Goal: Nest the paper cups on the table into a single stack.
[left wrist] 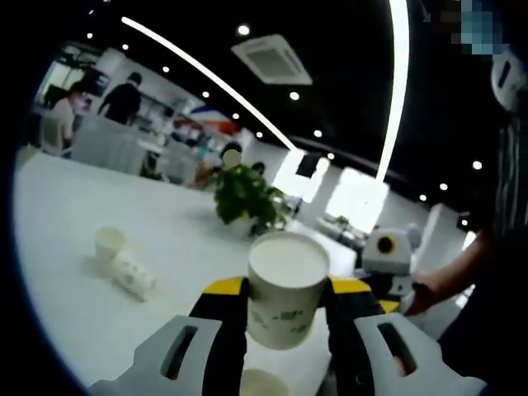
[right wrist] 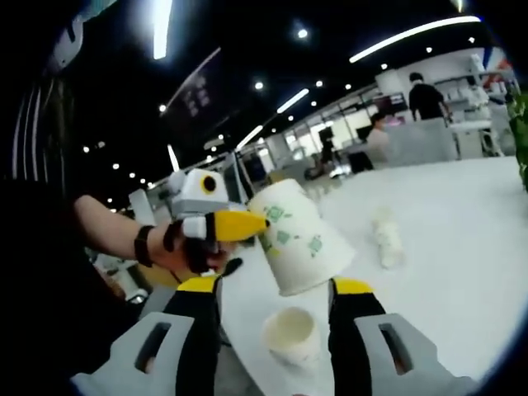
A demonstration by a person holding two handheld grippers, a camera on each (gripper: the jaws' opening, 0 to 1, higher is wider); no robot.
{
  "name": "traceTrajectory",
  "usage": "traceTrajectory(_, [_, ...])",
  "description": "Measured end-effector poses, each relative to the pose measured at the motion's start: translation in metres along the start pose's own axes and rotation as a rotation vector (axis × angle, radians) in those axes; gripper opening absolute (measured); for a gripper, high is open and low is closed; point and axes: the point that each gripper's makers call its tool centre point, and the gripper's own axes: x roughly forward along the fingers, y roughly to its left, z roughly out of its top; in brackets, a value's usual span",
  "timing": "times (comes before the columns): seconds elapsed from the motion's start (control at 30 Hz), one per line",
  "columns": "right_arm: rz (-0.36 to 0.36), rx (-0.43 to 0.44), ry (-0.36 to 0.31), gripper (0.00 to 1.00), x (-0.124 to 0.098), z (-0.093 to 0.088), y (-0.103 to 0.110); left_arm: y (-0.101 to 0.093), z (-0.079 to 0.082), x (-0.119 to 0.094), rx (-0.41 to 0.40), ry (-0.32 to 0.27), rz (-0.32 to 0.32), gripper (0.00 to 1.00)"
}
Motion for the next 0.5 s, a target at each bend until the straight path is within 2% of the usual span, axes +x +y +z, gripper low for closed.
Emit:
traceTrajectory(0.3, [0.0, 0.034, -0.048, 0.41, -0.006, 0.006, -0.004, -0.007, -0.004, 0.003, -0.062, 0.004, -0.054, 0.36])
traceTrajectory(0.5, [0.009, 0.048, -0.07, 0.37, -0.009, 0.009, -0.003, -0.011, -0.005, 0.004, -0.07, 0.007, -0.069, 0.36])
